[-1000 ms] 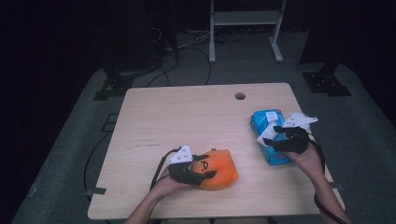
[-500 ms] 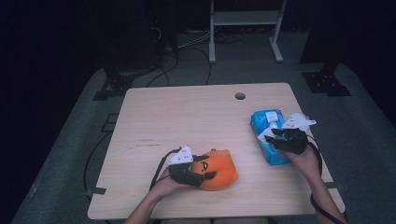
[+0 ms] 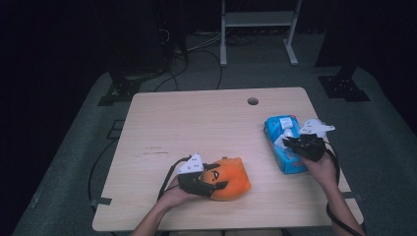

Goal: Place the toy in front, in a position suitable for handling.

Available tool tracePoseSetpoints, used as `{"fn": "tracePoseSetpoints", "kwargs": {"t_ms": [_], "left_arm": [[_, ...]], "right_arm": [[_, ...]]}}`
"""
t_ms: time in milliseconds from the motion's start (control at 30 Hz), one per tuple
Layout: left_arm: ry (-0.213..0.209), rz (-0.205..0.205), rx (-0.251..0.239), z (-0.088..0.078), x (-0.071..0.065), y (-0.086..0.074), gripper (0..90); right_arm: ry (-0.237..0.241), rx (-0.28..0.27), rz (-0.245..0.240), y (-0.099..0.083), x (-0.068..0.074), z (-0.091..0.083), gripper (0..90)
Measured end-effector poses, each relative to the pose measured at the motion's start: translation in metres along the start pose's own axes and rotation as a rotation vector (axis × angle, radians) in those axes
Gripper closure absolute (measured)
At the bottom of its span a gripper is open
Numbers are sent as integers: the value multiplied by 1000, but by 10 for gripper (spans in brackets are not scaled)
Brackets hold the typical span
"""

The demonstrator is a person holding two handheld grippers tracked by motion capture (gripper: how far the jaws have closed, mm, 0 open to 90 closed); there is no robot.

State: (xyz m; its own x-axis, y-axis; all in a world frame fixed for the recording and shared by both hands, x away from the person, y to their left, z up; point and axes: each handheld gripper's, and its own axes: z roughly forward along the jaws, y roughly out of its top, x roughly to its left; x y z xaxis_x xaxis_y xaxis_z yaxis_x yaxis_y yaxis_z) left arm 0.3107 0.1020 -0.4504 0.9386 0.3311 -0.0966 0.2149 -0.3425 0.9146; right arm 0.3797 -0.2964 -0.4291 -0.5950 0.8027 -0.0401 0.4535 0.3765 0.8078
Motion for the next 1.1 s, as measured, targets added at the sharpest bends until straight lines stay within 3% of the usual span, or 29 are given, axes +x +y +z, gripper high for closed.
{"fn": "tracePoseSetpoints", "kwargs": {"t_ms": [267,667,1100], "left_arm": [[1,3,-1,0,0,0,315],[4,6,-3,1,0,-1,307],[3,7,-2,2,0,-1,296]], "right_arm": [[18,7,44,0,-4,-3,847],[67,-82,107,4,-5,-21,853],[110,-130,98,9,7,-33,853]]}}
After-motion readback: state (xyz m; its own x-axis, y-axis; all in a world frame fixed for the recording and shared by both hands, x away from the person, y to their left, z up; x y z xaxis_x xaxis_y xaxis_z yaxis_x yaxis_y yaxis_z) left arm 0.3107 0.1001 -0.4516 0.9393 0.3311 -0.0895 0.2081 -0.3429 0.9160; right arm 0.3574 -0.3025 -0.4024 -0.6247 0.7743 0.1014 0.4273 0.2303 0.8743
